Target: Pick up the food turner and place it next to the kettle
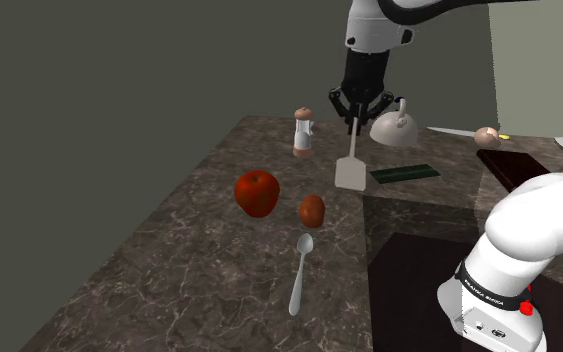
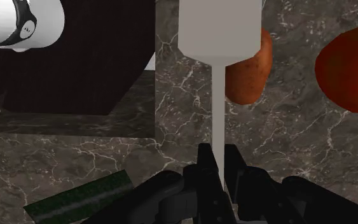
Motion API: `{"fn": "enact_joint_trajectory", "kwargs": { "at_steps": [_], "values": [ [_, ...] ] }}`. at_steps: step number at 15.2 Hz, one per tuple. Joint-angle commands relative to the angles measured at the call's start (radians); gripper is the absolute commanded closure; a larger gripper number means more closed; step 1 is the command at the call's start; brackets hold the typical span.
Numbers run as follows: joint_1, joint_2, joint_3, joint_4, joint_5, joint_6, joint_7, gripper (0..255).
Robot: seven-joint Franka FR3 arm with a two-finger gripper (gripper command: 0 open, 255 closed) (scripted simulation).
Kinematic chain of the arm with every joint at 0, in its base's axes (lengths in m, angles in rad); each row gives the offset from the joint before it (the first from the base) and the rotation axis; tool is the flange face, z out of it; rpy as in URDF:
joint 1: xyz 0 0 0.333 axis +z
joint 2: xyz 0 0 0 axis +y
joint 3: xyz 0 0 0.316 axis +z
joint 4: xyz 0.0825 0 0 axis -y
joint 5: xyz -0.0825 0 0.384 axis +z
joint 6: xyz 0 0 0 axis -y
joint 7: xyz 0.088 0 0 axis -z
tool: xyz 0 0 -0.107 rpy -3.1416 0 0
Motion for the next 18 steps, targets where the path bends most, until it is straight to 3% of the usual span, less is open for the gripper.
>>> {"fn": "enact_joint_trajectory", "kwargs": {
  "at_steps": [1,10,18],
  "values": [
    [-0.022,0.033,-0.03,0.012,-0.026,0.018,-0.042,255],
    [-0.111,0.222,-0.139,0.126,-0.124,0.081,-0.196,255],
    [-0.177,0.432,-0.216,0.31,-0.186,0.106,-0.313,255]
  ]
}}
